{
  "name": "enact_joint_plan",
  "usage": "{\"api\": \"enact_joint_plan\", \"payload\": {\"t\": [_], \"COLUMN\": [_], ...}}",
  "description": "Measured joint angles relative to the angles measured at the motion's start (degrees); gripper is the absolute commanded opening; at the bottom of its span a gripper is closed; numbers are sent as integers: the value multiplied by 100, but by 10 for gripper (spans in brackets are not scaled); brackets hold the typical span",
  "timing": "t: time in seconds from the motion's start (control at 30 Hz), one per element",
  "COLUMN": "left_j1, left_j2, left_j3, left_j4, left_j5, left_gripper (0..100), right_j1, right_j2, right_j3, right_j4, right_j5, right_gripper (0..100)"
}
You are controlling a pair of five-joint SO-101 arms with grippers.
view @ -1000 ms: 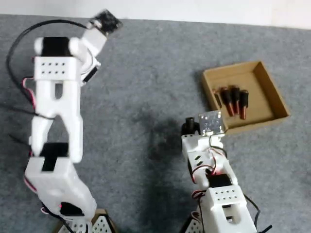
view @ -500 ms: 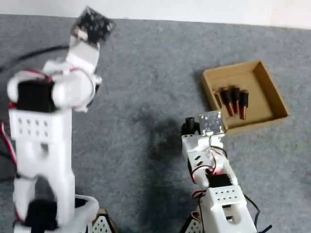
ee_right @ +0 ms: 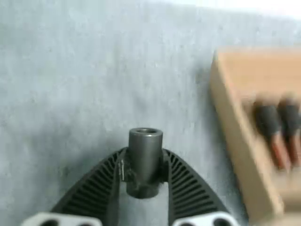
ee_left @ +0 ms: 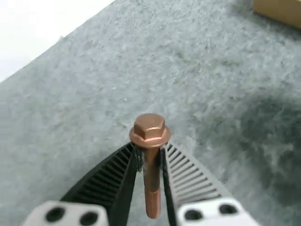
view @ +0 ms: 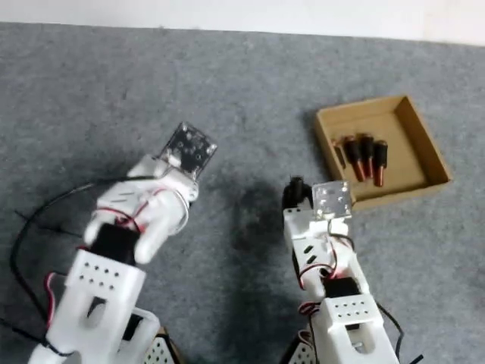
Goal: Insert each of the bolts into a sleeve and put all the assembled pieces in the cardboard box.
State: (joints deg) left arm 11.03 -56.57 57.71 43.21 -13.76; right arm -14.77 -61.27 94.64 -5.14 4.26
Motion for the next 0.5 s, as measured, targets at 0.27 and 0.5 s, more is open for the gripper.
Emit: {"api": "enact_joint_plan", "payload": {"t": [0.27,0.5], "left_j1": [360,695], "left_j2": [-185,-202], "left_j3": [677,1705], "left_j4": [-1389,-3191], "left_j5": [1451,1644], "left_gripper": [10,11], "right_j1": [-343,-360], "right_j2": [-18,-18], "right_j3": [9,9], "right_j4": [-281,-281], "right_j5": [0,0], "right_gripper": [5,5]}}
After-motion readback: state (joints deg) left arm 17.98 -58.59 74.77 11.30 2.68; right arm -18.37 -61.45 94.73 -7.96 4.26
